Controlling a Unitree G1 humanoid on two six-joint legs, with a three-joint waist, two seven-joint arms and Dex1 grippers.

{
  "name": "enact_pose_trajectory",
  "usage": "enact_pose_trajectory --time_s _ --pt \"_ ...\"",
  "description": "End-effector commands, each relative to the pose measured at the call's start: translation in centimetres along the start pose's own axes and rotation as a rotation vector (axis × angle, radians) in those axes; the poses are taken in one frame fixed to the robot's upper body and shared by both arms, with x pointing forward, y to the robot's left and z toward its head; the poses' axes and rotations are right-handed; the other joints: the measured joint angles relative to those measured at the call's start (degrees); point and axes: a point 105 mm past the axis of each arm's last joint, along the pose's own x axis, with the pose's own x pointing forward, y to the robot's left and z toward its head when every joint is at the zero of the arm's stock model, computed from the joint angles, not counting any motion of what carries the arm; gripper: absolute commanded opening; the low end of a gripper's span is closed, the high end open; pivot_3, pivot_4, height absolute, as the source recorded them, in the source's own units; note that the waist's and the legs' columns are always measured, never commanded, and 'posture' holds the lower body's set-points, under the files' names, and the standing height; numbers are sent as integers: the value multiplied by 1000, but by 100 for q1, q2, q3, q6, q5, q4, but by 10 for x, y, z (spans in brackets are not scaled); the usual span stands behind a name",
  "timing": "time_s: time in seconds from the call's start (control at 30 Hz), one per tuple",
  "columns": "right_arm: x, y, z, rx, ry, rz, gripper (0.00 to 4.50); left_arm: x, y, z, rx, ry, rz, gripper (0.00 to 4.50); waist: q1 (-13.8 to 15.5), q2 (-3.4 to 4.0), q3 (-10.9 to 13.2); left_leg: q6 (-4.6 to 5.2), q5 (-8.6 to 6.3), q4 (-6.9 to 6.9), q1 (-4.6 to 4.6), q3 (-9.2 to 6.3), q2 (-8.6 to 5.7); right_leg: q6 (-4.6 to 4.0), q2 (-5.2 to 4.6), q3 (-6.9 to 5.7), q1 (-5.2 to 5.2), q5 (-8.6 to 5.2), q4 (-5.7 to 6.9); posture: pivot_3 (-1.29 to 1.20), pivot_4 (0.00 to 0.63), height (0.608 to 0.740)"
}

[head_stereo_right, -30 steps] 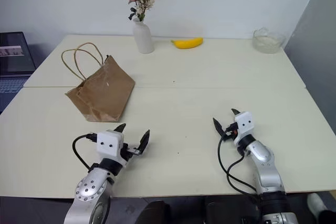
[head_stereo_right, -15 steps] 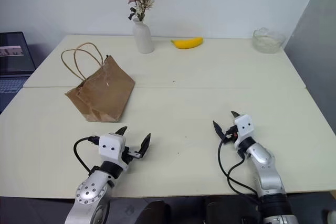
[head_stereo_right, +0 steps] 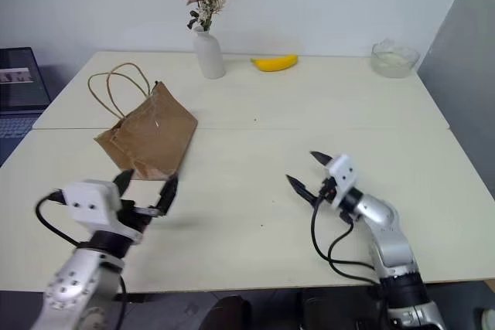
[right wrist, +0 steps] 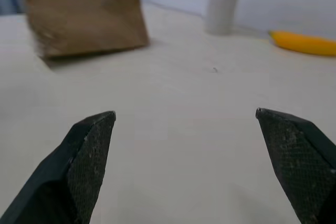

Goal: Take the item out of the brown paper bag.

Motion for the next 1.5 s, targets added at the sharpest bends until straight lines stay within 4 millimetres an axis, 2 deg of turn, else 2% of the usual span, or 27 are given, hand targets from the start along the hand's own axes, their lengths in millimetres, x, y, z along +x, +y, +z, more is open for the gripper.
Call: enact_pose_trajectory --time_s 0.03,0.13,0.3,0.5,0.63,0.87,1.03,1.13,1.23,1.5 --pt "14 15 30 32 -46 155 4500 2 21 24 -72 -27 -19 4456 1 -1 0 0 0 0 0 -3 1 0 2 -2 0 0 0 0 150 740" --pt "25 25 50 79 -60 272 4500 12 38 46 -128 -8 -96 4456 15 -6 5 -1 0 1 -3 -14 2 -1 7 -12 -1 -1 7 0 150 740" --pt "29 28 58 105 -59 304 4500 30 78 82 -70 24 -79 4456 23 -7 6 -1 0 -2 -7 -9 -3 -4 3 -8 -2 -3 -3 0 150 740" --pt "28 27 59 104 -65 278 4500 63 118 81 -87 151 51 4456 35 -5 8 -2 -1 -8 -8 2 -5 -2 -3 0 -1 -1 -20 0 150 740" --pt "27 34 67 77 -73 317 4500 82 120 76 -70 222 22 4456 18 -4 8 -3 -1 -9 -12 3 -4 -1 -2 0 -5 0 -20 0 150 740" --pt "22 56 88 -3 -84 501 4500 114 114 75 -57 280 -58 4456 20 -5 9 -8 -1 -10 -29 3 -3 -1 -6 -1 -23 0 -21 0 150 740" --pt "22 58 94 -25 -89 523 4500 129 108 71 -56 318 -112 4456 17 -6 8 -9 -1 -9 -42 5 -3 -2 -7 0 -35 0 -21 0 150 740" --pt "22 58 95 -27 -87 515 4500 134 104 67 -56 344 -139 4456 19 -7 7 -10 0 2 -80 4 -5 -1 -9 0 -71 2 -10 0 150 740" --pt "22 58 96 -25 -86 508 4500 136 104 64 -48 366 -150 3899 18 -7 7 -11 1 5 -89 2 -5 -5 -11 -3 -77 4 -8 0 150 740" --pt "23 58 96 -17 -86 497 4500 143 104 66 -24 398 -174 1464 17 -8 7 -9 0 8 -90 0 -10 -2 -14 -5 -79 2 3 0 150 740"
